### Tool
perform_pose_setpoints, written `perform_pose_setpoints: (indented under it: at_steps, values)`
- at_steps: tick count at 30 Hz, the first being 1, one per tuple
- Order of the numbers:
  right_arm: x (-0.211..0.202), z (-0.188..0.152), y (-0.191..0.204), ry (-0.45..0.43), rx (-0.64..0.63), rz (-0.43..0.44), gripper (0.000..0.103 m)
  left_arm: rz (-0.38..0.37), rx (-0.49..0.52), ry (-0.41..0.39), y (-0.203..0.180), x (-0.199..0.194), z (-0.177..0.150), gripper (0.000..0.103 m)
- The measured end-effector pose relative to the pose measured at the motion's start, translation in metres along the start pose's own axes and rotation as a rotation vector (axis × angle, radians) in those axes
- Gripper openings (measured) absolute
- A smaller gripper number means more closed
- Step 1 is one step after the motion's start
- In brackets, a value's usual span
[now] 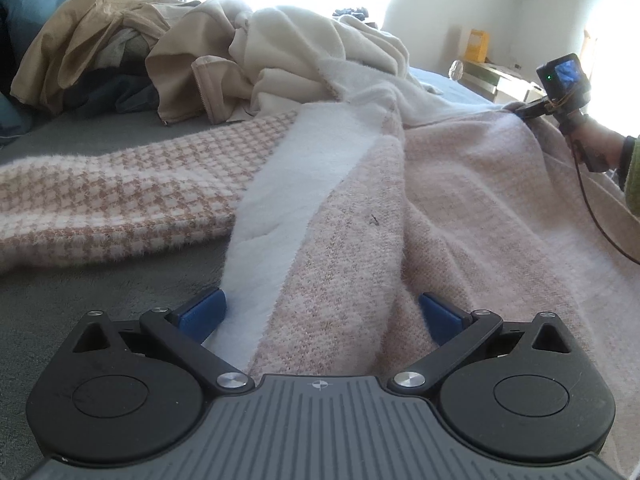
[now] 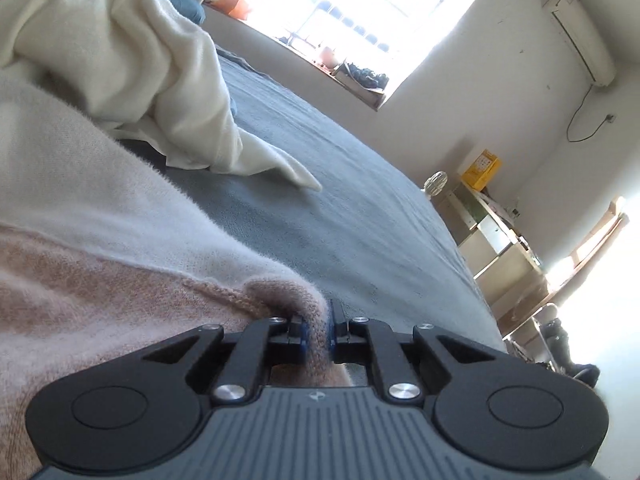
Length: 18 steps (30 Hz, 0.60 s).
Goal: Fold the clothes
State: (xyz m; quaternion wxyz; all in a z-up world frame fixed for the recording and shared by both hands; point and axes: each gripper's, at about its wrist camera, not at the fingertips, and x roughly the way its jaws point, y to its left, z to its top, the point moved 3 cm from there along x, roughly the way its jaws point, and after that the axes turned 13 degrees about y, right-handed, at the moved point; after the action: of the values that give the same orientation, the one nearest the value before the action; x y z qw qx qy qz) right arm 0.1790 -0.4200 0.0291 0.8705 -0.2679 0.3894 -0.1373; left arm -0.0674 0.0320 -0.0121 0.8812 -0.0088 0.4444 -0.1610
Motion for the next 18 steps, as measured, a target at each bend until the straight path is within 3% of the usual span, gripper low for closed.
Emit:
perform_pose_setpoints:
  at_steps: [3,7,8,9,10,11,12,15,18]
  values:
    - [0.034,-0.007,0.016,0.022,-0.016,-0.026,0.012,0.012,-0.002,0.008,0.002,0.002,0.000,0.103]
    - [0.055,-0.012,0.021,0.096,-0.031,0.028,0.031,0.024,0.003,0.025,0.002,0.001,0.000,0.103]
    - [0.051,-0.010,0.016,0.110,-0.032,0.036,0.039,0.022,0.004,0.027,0.002,0.000,0.000,0.103]
    - [0.044,-0.008,0.008,0.122,-0.030,0.056,0.061,0.020,0.004,0.030,0.002,0.000,0.000,0.103]
    - [0.038,-0.006,0.000,0.133,-0.028,0.076,0.075,0.018,0.003,0.031,0.002,-0.001,0.000,0.103]
    - [0.031,-0.004,-0.008,0.142,-0.025,0.102,0.082,0.017,0.003,0.030,0.002,-0.001,0.000,0.103]
    - [0.022,-0.003,-0.017,0.147,-0.022,0.146,0.099,0.016,0.003,0.029,0.002,-0.001,-0.001,0.103]
    - [-0.009,-0.007,-0.044,0.177,-0.015,0.279,0.103,0.022,0.004,0.021,0.000,-0.001,-0.002,0.103]
    - [-0.042,-0.016,-0.075,0.162,0.047,0.335,0.103,0.026,0.005,0.019,-0.001,0.000,-0.002,0.103]
